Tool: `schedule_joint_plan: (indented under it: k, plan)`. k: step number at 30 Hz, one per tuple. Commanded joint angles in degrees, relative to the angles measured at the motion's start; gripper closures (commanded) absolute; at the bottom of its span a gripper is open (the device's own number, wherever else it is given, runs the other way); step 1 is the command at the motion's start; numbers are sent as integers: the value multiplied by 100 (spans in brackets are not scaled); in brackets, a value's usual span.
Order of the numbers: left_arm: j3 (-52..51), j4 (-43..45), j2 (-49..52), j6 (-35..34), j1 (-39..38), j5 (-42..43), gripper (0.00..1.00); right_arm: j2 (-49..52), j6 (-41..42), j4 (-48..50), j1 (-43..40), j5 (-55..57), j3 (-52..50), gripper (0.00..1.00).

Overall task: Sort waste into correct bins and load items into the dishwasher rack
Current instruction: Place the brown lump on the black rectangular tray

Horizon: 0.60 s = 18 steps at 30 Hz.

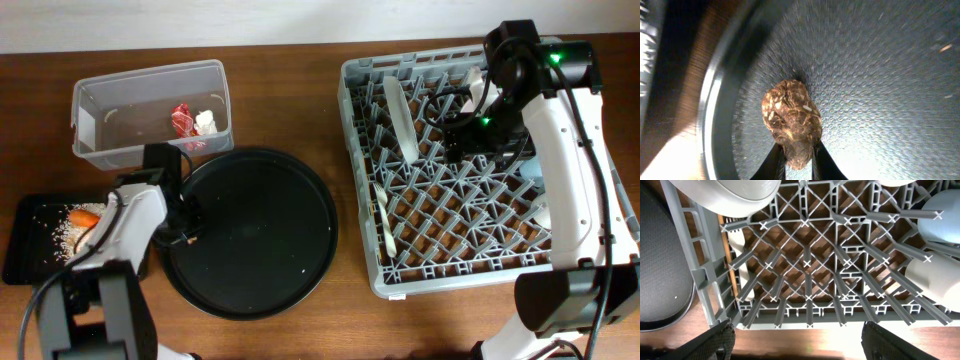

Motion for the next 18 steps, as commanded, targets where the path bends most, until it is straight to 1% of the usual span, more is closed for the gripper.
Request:
schedule_joint_plan:
  k: [1,5,8,11,12,15,18]
  plan:
    - [212,-76,-496,79,63,-4,100,13,-33,-22,-28,98,7,16]
    - [212,-144,-750,114,83,-4,100,13,-33,-22,-28,120,7,17]
    - [249,-140,-1021,114,326,-7,100,13,-33,-22,-28,120,7,16]
    - [382,-127,-1196,111,914,-46,99,13,-33,-20,-28,118,7,16]
    - [433,-31,-1204,111,1283,-42,99,13,-33,-20,-28,118,7,16]
    - [437,350,-1196,107,1965,-44,100,13,-33,-22,-28,118,7,16]
    - [437,752,-1196,-166,2660,-44,99,13,-33,-37,-26,116,7,17]
